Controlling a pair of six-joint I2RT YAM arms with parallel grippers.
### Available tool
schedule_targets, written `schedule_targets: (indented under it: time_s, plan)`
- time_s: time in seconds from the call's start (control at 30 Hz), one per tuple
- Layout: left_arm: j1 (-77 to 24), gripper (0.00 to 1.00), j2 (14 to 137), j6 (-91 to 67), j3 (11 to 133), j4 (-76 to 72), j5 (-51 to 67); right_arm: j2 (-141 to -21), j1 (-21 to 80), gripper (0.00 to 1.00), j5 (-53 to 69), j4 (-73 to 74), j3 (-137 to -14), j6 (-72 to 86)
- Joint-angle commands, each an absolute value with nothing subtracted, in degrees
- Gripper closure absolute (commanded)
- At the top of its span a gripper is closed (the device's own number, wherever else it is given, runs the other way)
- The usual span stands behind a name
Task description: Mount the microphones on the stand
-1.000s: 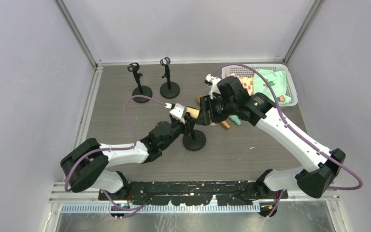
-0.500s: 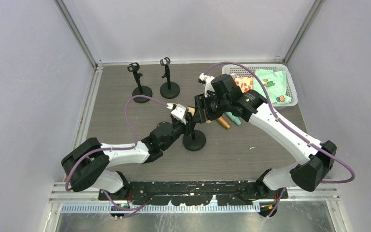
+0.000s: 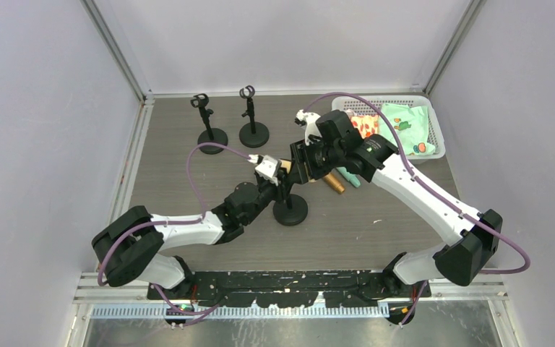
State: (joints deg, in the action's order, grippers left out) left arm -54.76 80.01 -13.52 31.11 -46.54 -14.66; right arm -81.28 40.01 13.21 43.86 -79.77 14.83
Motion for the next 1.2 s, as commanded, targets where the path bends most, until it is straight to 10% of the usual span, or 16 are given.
schedule_targets:
  time_s: [0.0,0.33,1.17]
  plan:
    - [-60.63,1.0,80.52,-14.71,30.5,-44.52,-5.53,-86.53,39.5,0.71,8.7,34.38,-76.01,13.2]
    - [-60.62,1.0,79.7,-15.76,29.14,-42.89,-8.17,-75.72,39.54,0.11,13.69,35.77,-73.37,13.96]
    - [-59.73,1.0,68.62,-21.56,23.86,-34.0,-21.53,-53.24,39.47,0.07,10.42,36.11,-62.6,18.45]
